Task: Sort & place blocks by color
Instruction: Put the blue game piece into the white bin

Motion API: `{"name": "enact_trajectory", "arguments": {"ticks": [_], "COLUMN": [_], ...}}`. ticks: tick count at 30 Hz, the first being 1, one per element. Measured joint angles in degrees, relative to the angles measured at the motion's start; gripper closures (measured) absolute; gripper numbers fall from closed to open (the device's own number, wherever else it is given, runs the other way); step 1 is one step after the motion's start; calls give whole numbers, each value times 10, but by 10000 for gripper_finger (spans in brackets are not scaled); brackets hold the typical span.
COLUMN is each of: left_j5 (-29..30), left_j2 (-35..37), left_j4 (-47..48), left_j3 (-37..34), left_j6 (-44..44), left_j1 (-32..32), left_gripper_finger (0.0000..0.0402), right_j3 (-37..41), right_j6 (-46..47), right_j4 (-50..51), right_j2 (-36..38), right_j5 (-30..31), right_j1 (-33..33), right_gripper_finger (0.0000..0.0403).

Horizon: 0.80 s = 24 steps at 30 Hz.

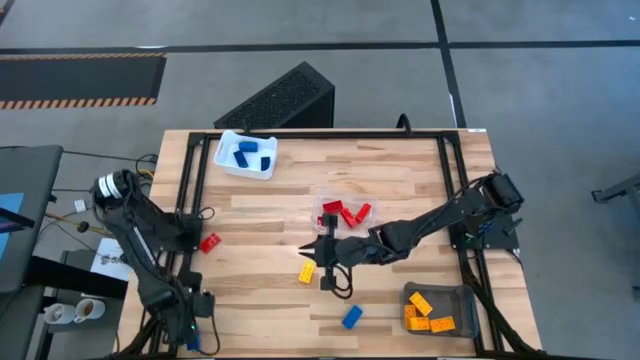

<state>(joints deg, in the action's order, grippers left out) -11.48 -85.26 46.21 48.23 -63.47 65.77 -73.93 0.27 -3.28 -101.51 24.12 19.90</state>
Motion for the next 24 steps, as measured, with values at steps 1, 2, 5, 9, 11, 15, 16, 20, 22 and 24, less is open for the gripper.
{"name": "enact_trajectory", "arguments": {"ticks": [1,2,5,9,11,15,16,20,22,24], "left_j5": [-4,-5,-2,-4,7,65,86,156,184,208], "left_j2": [-13,-26,-56,-73,-73,-66,-66,-66,-66,-66], "left_j4": [-12,-22,-38,-40,-40,-37,-33,-5,7,16], "left_j3": [0,2,13,19,19,19,19,19,19,19], "left_j6": [9,18,42,54,56,53,49,34,34,34], "left_j1": [2,3,7,8,8,4,1,-18,-34,-53], "left_gripper_finger": [130,130,130,130,130,130,130,130,130,130], "right_j3": [0,0,0,0,0,0,0,0,0,0], "right_j6": [2,5,8,8,8,8,9,14,14,14], "right_j4": [-3,-6,-23,-50,-59,-65,-67,-81,-91,-100], "right_j2": [0,0,0,0,0,0,0,0,0,0], "right_j5": [0,0,4,15,16,16,17,17,17,17], "right_j1": [3,6,14,24,26,32,33,38,38,38], "right_gripper_finger": [336,336,336,336,336,336,336,336,336,336]}}
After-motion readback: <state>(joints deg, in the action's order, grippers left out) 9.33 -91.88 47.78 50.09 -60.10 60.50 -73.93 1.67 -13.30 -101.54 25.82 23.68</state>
